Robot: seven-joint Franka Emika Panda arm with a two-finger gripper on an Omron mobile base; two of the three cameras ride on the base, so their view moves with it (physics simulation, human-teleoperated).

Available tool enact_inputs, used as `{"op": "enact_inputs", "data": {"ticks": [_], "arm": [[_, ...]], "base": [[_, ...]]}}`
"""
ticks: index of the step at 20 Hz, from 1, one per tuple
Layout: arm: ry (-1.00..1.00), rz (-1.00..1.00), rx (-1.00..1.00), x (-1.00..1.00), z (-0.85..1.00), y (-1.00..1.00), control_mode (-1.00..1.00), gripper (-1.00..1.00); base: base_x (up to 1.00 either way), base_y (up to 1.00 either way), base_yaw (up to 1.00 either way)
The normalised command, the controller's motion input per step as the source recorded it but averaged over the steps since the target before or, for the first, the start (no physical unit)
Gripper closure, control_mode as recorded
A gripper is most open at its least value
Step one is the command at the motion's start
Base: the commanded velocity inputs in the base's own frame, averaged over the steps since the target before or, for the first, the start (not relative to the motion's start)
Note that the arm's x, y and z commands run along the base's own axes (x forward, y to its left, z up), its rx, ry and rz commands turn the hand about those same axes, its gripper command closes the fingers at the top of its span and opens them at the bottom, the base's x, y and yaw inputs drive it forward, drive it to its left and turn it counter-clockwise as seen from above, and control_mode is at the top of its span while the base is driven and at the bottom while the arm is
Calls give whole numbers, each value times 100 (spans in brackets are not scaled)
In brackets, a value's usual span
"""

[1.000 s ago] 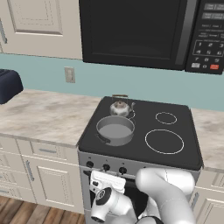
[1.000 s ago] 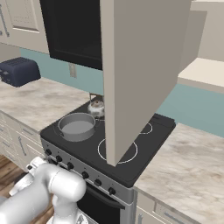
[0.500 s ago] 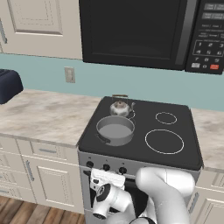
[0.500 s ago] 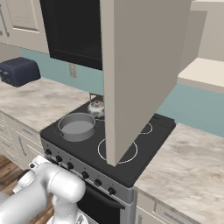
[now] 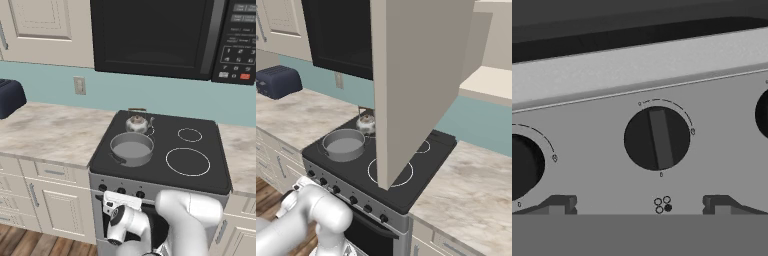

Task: Pick the kettle from the cabinet and place it on a stove burner. Then pick the pot from the counter and place it on another stove burner. Finally, turn both burners on.

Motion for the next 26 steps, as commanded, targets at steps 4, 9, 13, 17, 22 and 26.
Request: {"op": "enact_inputs", "data": {"ticks": [4,9,13,17,22,26], "arm": [[1,4,0,15,-18,4,-100,-100],[0,4,0,13,-19,5,-100,-100],[0,3,0,16,-17,5,-100,-100],[1,3,0,18,-13,4,-100,-100],[1,2,0,14,-13,3,-100,-100],[4,2,0,17,-26,7,-100,100]], "base": [[0,0,0],[0,0,0],[0,0,0],[0,0,0],[0,0,0],[0,0,0]]}}
